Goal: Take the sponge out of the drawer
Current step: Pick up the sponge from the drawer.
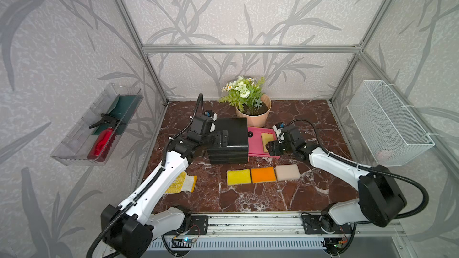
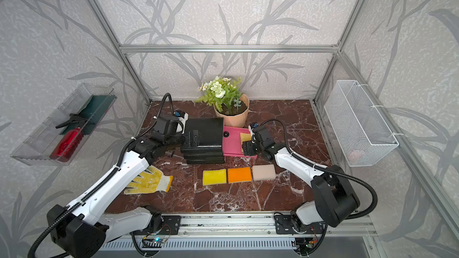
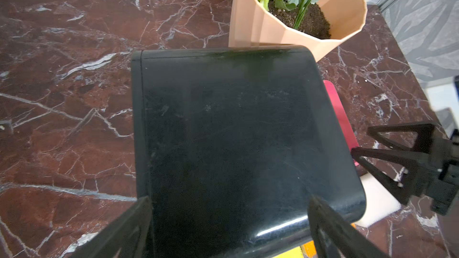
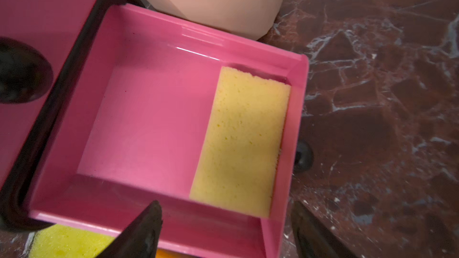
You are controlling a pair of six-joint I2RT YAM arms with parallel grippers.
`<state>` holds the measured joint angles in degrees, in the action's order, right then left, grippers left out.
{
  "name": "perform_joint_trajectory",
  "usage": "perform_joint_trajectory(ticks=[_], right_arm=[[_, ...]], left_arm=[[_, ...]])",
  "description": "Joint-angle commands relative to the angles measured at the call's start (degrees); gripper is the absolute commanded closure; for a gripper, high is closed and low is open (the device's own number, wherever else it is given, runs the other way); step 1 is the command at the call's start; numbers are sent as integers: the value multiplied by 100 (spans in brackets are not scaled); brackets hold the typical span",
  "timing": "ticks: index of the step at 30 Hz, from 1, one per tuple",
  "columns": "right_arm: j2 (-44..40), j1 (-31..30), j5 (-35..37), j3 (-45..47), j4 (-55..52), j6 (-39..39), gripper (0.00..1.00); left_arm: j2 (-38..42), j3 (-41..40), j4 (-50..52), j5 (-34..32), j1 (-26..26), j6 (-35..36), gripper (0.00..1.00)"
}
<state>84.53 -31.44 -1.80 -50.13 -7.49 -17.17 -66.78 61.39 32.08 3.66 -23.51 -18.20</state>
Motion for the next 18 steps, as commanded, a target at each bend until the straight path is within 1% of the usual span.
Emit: perform_joint_trajectory(ticks=[1,8,14,18], right_arm=[[329,-175,277,-329,221,72,20],[849,-215,627,-537,495,11,25],[1271,-322,855,-865,266,19,29],[1514,-399,931,-900,255,-40,38]], left_arm=[[155,-65,-174,235,32,-31,3],[196,-74,-199,422,66,-50,3],[201,-92,-218,441,104,-61,3],[201,-92,-224,466,119,-70,3]])
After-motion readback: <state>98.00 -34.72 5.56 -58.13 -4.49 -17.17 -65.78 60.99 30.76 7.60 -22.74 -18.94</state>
